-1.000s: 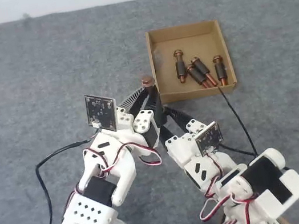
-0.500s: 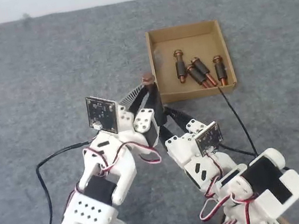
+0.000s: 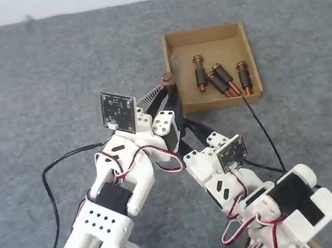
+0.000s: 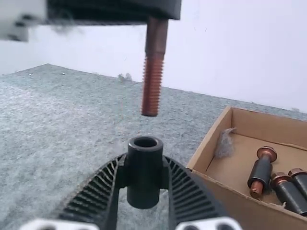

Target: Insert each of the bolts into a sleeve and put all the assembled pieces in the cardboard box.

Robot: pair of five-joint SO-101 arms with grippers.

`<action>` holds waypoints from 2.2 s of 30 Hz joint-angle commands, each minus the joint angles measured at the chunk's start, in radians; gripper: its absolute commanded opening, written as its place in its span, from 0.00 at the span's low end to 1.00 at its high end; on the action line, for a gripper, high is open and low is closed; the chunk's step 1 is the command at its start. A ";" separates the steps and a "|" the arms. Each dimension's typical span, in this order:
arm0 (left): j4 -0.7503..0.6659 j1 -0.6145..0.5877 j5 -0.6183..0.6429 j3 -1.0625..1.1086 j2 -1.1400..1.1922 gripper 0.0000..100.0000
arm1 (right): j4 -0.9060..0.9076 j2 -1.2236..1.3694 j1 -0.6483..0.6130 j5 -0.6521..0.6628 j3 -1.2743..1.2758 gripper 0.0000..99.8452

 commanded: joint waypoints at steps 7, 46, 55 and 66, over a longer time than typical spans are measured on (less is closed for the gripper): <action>-0.002 0.003 -0.014 -0.002 -0.018 0.01 | -0.010 -0.008 0.001 0.075 0.014 0.01; -0.103 0.008 -0.072 0.263 -0.020 0.02 | -0.068 -0.007 0.033 0.077 0.017 0.01; -0.103 0.002 -0.074 0.263 -0.026 0.02 | -0.065 -0.005 0.059 0.077 0.008 0.01; -0.095 0.000 -0.071 0.266 -0.028 0.14 | -0.065 -0.002 0.061 0.077 0.006 0.01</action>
